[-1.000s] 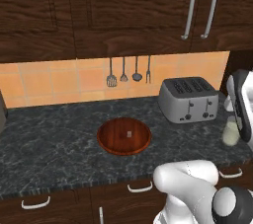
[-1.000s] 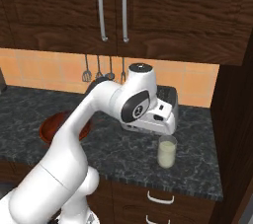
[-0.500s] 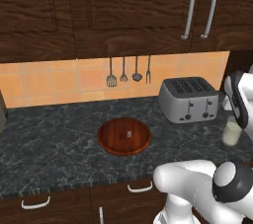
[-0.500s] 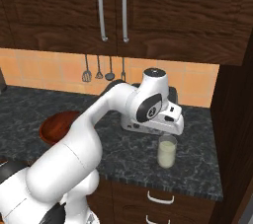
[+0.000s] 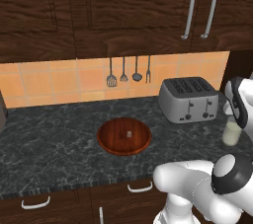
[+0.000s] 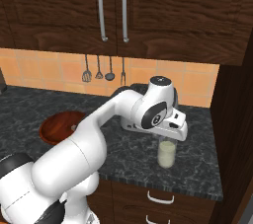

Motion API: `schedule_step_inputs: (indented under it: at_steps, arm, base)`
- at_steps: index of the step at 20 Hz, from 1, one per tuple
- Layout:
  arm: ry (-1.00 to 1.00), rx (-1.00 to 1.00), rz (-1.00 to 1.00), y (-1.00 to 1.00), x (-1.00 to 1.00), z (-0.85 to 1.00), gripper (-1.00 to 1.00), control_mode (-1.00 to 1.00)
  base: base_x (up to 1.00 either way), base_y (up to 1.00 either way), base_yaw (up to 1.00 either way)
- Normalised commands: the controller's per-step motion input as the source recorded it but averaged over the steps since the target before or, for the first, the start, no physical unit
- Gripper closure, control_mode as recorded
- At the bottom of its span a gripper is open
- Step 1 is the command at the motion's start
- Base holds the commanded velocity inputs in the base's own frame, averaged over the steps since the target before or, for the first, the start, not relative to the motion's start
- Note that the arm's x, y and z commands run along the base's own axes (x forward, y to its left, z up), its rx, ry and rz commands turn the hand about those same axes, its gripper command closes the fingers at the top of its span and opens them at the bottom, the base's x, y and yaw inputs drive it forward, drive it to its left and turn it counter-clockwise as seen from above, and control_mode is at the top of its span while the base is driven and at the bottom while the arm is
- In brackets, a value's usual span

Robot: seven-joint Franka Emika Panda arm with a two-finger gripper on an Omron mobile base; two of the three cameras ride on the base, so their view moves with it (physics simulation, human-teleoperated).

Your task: Grab a lemon wedge from the fridge and one ice cube from the ice bowl, and put them in the glass of lemonade.

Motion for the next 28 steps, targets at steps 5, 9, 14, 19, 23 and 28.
schedule_step_inputs:
  at_steps: [5, 9, 14, 19, 23, 28]
  arm:
    - [0.0, 0.0, 0.0, 0.0, 0.0, -0.01, 1.0, -1.0]
    - [0.0, 0.0, 0.0, 0.0, 0.08, 0.0, 1.0, -1.0]
    - [0.06, 0.0, 0.0, 0.0, 0.32, 0.0, 1.0, -1.0]
    - [0.0, 0.0, 0.0, -0.13, 0.1, 0.0, 1.0, -1.0]
    - [0.0, 0.01, 0.0, -0.34, 0.25, 0.0, 1.0, -1.0]
    - [0.0, 0.0, 0.0, -0.06, 0.06, -0.26, 1.0, -1.0]
  base:
    - [0.0, 0.0, 0.0]
    - [0.0, 0.0, 0.0]
    - [0.0, 0.0, 0.0]
    - [0.0, 0.0, 0.0]
    - [0.0, 0.0, 0.0]
    - [0.0, 0.0, 0.0]
